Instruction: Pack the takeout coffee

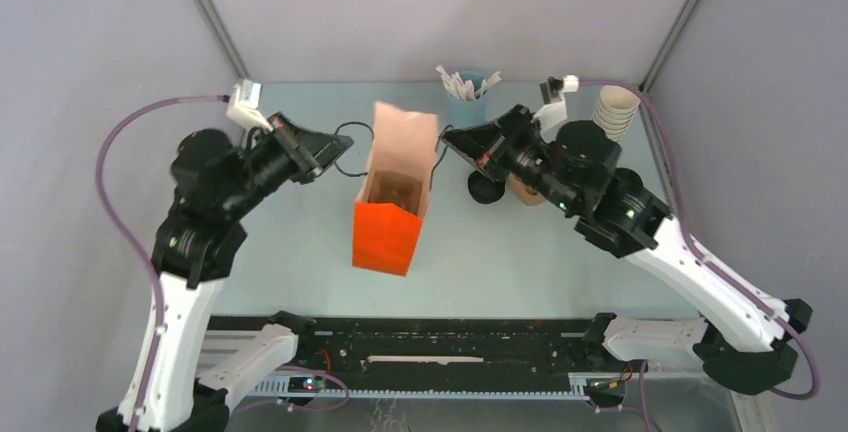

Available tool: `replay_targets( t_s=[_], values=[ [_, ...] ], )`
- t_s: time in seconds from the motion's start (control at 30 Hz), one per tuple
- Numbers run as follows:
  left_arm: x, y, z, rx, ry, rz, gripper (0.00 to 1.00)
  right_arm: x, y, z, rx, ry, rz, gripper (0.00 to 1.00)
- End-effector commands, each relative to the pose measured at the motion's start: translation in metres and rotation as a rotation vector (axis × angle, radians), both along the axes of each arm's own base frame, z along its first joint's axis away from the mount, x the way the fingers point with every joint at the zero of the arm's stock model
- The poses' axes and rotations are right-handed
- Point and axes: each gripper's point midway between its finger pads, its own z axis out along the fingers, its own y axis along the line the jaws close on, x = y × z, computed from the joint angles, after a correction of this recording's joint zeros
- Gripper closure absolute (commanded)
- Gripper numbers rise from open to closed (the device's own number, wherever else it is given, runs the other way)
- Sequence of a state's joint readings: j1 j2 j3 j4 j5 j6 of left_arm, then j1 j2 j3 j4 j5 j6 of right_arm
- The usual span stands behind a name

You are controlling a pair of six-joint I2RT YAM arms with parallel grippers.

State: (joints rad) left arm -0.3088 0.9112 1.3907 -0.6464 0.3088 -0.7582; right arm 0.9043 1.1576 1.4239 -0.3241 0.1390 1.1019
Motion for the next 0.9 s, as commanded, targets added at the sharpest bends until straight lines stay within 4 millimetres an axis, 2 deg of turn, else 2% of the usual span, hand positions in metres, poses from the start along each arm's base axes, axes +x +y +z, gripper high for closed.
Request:
replay_targets(
  t_s=[0.0,0.13,0.2,0.27,0.33,0.5,0.57,0.63,0.77,0.8,0.87],
  values=[
    [-0.016,0.007,-0.003,-0.003,-0.024,0.006,1.00,-0.001,-0.011,-0.009,0.005,0.006,-0.048,0.94],
    [-0.001,0.020,-0.067,0.105,0.091,0.085,1.00,0.013,-0.003,-0.055,-0.034,0.081,-0.058,0.93],
    [0.007,0.027,-0.089,0.155,0.128,0.116,1.00,0.023,0.000,-0.081,-0.066,0.130,-0.057,0.93],
    [0.015,0.031,-0.103,0.191,0.151,0.136,1.00,0.032,-0.003,-0.094,-0.081,0.156,-0.073,0.93],
    [0.020,0.029,-0.103,0.208,0.154,0.119,1.00,0.037,-0.006,-0.095,-0.083,0.148,-0.079,0.92],
    [0.016,0.023,-0.061,0.193,0.060,0.074,1.00,0.033,-0.010,-0.071,-0.063,0.100,-0.062,0.90],
    [0.012,0.023,-0.050,0.184,0.030,0.067,1.00,0.031,-0.012,-0.062,-0.069,0.072,-0.060,0.90],
    [0.009,0.024,-0.049,0.183,0.024,0.069,1.00,0.027,-0.014,-0.055,-0.068,0.053,-0.055,0.90],
    [0.006,0.024,-0.059,0.185,0.043,0.063,1.00,0.025,-0.017,-0.051,-0.091,0.028,-0.055,0.89],
    [0.006,0.024,-0.061,0.185,0.047,0.060,1.00,0.025,-0.018,-0.052,-0.101,0.025,-0.056,0.87],
    [0.005,0.022,-0.064,0.183,0.051,0.052,1.00,0.023,-0.021,-0.054,-0.128,0.008,-0.050,0.77]
  ],
)
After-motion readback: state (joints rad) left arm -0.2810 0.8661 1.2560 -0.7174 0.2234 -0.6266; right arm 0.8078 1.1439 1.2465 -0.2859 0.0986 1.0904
